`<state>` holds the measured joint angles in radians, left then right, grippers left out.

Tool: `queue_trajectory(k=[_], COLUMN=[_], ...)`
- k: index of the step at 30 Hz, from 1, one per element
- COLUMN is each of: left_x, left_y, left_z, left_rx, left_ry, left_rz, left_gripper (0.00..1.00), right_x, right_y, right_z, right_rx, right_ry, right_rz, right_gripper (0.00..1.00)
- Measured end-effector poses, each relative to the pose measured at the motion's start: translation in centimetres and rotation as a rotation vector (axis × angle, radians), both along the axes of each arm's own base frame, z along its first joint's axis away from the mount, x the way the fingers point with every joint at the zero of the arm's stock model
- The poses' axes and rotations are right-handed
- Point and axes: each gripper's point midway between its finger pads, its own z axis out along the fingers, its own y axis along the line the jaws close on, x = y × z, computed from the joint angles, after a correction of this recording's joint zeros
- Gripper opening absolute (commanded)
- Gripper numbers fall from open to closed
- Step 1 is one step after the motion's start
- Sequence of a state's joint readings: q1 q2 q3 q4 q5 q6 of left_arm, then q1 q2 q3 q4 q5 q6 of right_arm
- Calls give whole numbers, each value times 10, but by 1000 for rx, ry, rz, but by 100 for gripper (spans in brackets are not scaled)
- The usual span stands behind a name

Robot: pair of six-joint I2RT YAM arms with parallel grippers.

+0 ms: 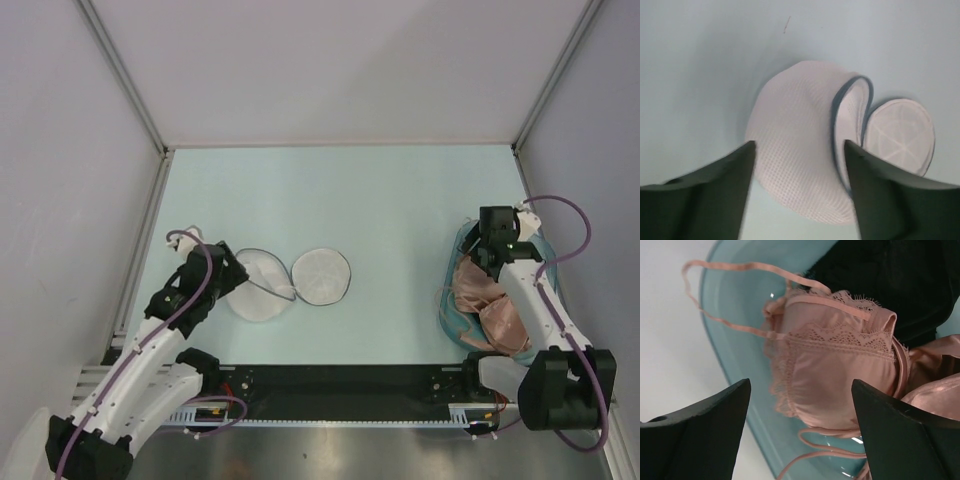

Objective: Place the bra in the laundry bag and zip it closed

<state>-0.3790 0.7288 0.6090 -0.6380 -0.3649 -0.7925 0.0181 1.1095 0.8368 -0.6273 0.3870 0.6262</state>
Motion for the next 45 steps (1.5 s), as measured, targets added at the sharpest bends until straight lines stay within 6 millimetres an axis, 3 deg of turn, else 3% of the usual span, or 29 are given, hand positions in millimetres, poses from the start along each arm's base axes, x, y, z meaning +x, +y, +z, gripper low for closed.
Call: queue_trajectory(k=[1,4,9,14,17,19,21,22,23,25,31,36,39,41,45], left_x=[-1,-8,-1,1,1,0,-2,-3,-4,-6,-7,-12,-16,-19,-28], left_y=[1,6,4,-8,-19,-28,-39,-47,-52,-65,-95,-135,-153,-163,-176], left_z=[0,5,57,89,93,92,92,93,94,98,119,134,142,149,162], left_rx=[4,25,25,3,-8,-13,-17,-22,-27,-42,-117,-228,-289,-325,-381], left_ry=[1,21,-69,-139,-136,-125,-116,-111,-109,-114,-180,-219,-239,-258,-300], left_rz=[2,6,-29,-122,-189,-237,-286,-319,-340,-391,-523,-712,-803,-859,-954], left_gripper=[98,99,83,79,79,79,79,79,79,80,87,92,94,95,97], right_x=[-2,3,10,18,14,12,8,6,4,0,-14,-7,-3,-2,1], right_y=[-1,-4,-6,-5,-7,-9,-13,-15,-16,-19,-29,-24,-9,11,61], right_z=[-9,-29,-51,-54,-52,-49,-41,-34,-30,-16,38,120,173,214,269], right_rx=[-5,-27,-91,-184,-226,-243,-259,-266,-270,-279,-298,-305,-282,-242,-127], right_ry=[28,93,185,227,240,237,225,211,205,172,47,-149,-319,-469,-692], right_rz=[0,2,5,-5,-22,-31,-43,-53,-54,-60,-65,11,112,228,475], right_gripper=[88,88,82,62,47,29,22,10,4,0,0,0,0,0,0])
